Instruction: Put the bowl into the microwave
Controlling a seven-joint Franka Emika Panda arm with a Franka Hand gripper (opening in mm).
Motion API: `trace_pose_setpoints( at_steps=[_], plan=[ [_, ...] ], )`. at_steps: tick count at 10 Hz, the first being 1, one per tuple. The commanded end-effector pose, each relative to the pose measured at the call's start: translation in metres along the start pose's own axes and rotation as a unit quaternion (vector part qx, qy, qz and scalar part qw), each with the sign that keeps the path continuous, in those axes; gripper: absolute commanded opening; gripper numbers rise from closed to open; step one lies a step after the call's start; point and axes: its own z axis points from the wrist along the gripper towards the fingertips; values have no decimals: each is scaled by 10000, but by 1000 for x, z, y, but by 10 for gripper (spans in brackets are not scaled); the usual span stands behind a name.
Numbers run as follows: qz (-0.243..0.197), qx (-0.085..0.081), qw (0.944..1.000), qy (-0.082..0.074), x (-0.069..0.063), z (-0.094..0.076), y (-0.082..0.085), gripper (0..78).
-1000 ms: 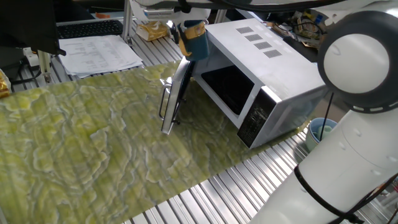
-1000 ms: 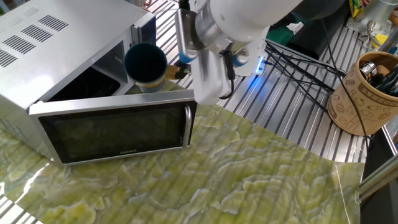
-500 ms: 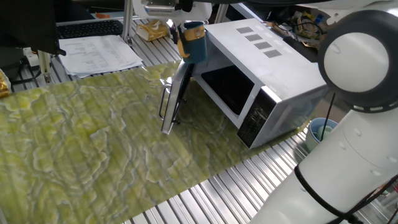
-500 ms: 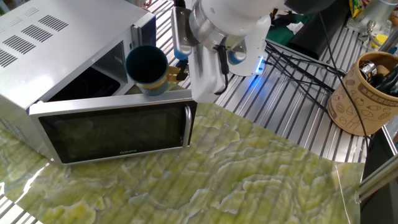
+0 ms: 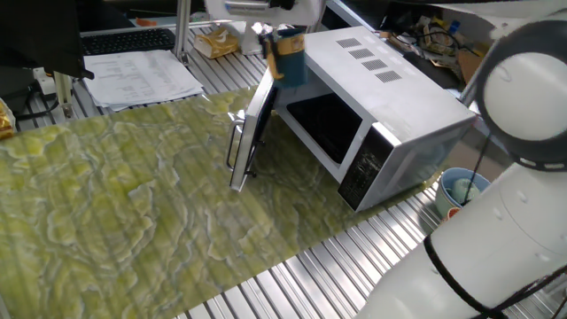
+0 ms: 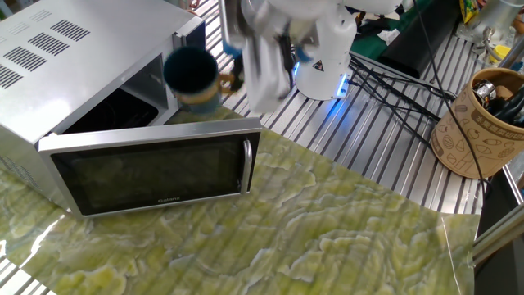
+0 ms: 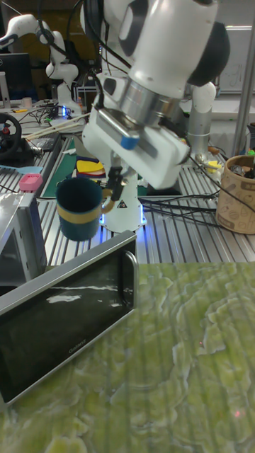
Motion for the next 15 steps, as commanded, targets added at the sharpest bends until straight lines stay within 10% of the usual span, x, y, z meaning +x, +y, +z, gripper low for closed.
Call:
trace_pose_setpoints(
  at_steps=[1,10,15],
  plan=[
    [18,169,9998,-71,-4,11,-31,28],
    [36,86,9999,-68,11,92,7,28],
    [64,-283,9995,84,19,128,33,28]
  ],
)
